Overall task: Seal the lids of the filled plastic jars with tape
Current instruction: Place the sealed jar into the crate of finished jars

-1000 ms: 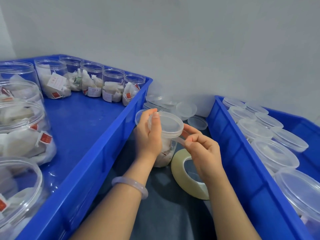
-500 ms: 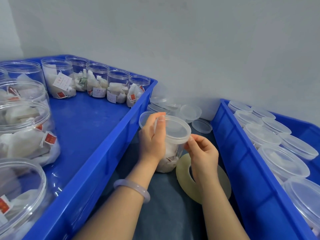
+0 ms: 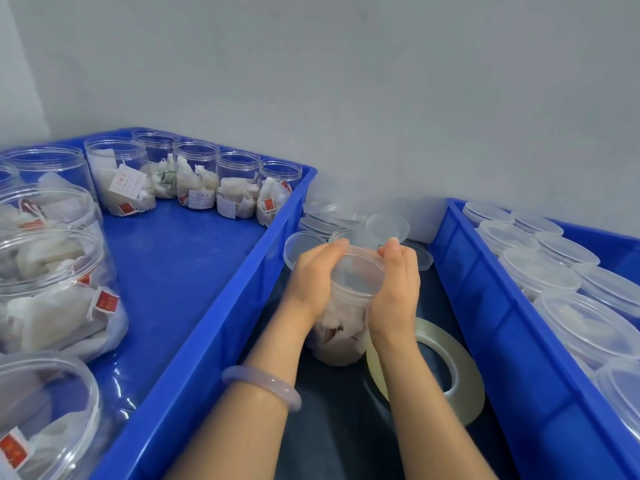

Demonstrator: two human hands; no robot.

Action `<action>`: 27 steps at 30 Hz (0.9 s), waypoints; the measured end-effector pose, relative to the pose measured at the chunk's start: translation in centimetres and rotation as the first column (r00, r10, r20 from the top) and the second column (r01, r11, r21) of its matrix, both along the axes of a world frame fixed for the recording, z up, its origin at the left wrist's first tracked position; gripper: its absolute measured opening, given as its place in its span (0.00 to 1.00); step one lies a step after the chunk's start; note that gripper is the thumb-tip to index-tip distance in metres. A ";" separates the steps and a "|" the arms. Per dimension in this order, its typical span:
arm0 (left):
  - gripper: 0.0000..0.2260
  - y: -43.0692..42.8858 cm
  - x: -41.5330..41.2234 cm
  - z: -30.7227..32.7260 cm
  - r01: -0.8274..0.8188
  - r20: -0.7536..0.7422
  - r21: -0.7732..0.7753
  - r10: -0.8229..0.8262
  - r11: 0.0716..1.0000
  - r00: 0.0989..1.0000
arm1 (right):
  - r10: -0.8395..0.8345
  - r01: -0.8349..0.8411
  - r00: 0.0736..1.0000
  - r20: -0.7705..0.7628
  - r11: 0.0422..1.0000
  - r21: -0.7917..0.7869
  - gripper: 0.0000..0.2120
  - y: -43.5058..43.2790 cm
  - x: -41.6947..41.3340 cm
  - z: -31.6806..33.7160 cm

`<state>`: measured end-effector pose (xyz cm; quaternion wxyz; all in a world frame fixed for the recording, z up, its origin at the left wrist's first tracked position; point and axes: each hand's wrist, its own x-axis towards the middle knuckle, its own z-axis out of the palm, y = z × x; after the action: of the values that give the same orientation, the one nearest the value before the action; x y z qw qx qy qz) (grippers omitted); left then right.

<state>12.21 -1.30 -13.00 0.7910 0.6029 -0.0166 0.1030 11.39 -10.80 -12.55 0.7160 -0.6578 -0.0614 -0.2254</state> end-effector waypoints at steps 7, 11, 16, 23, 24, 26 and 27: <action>0.14 -0.2 -0.4 -0.7 -0.034 0.048 -0.067 0.037 0.997 0.998 | 0.148 -0.144 0.982 -0.116 0.988 0.050 0.24 -0.7 0.2 -0.7; 0.11 -0.7 -1.4 -0.4 -0.137 0.102 -0.070 0.144 0.988 0.984 | 0.073 -0.069 0.988 -0.137 0.997 0.035 0.17 -0.4 -0.5 0.0; 0.14 -0.7 -2.4 0.3 -0.208 0.121 0.117 0.194 0.971 0.974 | 0.074 -0.056 0.973 -0.217 0.995 0.086 0.19 -0.4 -1.6 0.9; 0.11 -0.9 -3.0 1.1 -0.335 0.181 0.085 0.316 0.938 0.931 | -0.109 0.108 0.993 -0.035 0.994 -0.011 0.10 1.6 -2.0 0.1; 0.12 -0.9 -3.1 1.0 -0.352 0.178 0.091 0.333 0.932 0.926 | -0.096 0.096 0.994 -0.048 0.995 -0.011 0.12 1.6 -2.0 0.2; 0.10 -0.6 -3.1 0.7 -0.326 0.199 0.108 0.301 0.939 0.933 | -0.074 0.073 0.994 -0.078 0.997 -0.009 0.13 1.6 -2.0 0.5; 0.08 -0.5 -3.2 0.5 -0.285 0.201 0.110 0.260 0.952 0.945 | -0.061 0.060 0.993 -0.097 0.998 -0.016 0.12 1.6 -2.1 0.6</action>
<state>9.05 -1.75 -12.48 0.7206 0.6405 -0.0130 0.2654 9.32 -9.24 -11.92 0.7066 -0.6743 -0.0080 -0.2143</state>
